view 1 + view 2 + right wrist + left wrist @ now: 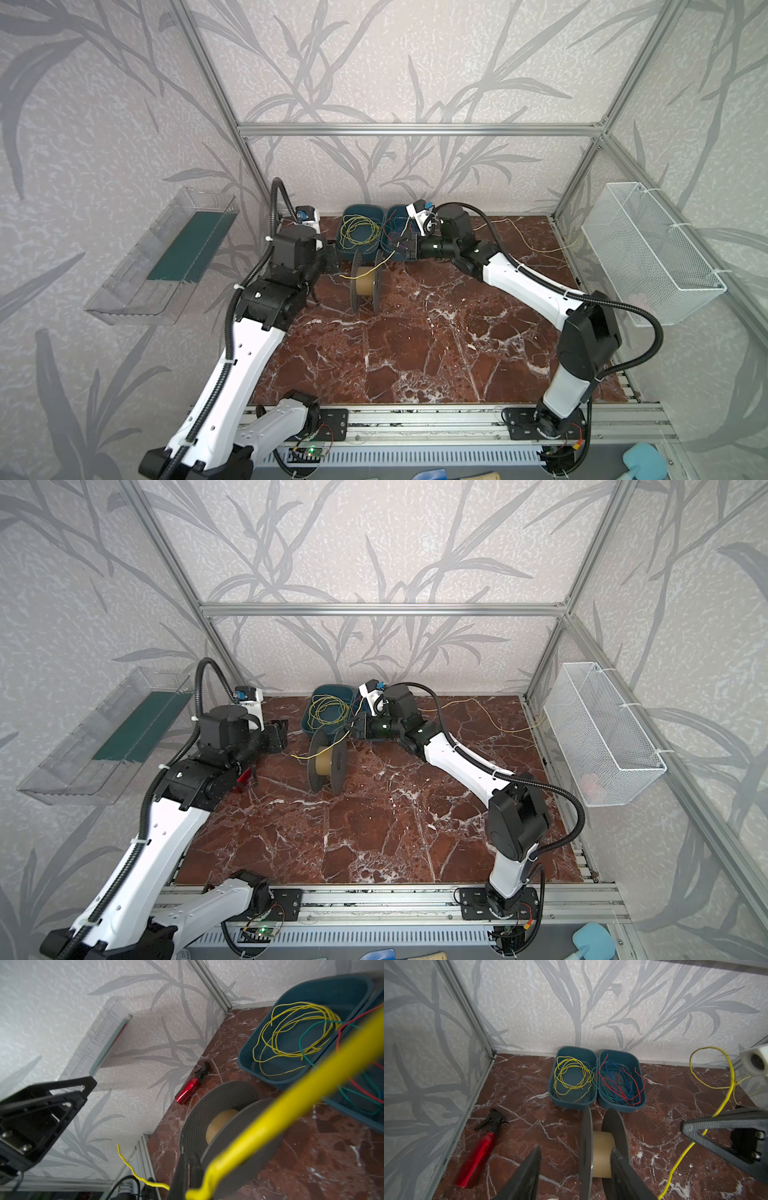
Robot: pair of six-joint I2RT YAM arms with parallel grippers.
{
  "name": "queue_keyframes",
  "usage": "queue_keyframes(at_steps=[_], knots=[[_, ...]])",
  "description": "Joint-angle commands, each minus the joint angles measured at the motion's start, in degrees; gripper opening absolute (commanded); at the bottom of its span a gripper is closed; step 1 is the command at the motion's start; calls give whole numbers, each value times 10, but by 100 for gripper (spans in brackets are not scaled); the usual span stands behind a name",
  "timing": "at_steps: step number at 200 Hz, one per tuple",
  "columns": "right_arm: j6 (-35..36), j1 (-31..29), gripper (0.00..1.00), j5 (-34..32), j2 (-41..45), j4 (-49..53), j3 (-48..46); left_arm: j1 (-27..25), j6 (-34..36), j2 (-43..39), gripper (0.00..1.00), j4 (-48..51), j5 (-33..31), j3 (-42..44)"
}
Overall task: Wrap the cables
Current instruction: 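Lower the spool near the tubs with the left gripper while the right gripper follows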
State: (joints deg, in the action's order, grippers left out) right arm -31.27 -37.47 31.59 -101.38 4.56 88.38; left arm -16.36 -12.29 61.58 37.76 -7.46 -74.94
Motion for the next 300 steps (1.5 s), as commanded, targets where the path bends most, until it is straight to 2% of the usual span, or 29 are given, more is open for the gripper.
queue_keyframes(at_steps=[1, 17, 67, 108, 132, 171, 213, 240, 258, 300], knots=[[143, -11, 0, -2, -10, 114, 48, 5, 20, 44, 48, 55, 55, -28], [161, -16, 0, -14, -13, 118, 49, 5, 22, 66, 45, 56, 76, -27], [242, -38, 0, -60, -42, 169, 98, 5, 21, 110, 49, 80, 152, -13], [264, -40, 0, -59, -64, 177, 132, 5, 38, 116, 45, 101, 164, 7], [280, -44, 0, -65, -71, 182, 147, 5, 43, 118, 45, 109, 152, 20], [298, -50, 0, -72, -75, 199, 169, 5, 21, 140, 32, 92, 142, 33], [298, -51, 0, -75, -66, 198, 156, 2, 10, 158, 24, 72, 114, 43], [297, -51, 0, -75, -58, 194, 146, -5, 14, 161, 23, 71, 83, 43], [294, -51, 0, -74, -53, 190, 139, -4, 15, 164, 19, 61, 96, 48], [298, -51, 0, -80, -40, 189, 124, -7, 15, 184, 16, 47, 115, 52]])
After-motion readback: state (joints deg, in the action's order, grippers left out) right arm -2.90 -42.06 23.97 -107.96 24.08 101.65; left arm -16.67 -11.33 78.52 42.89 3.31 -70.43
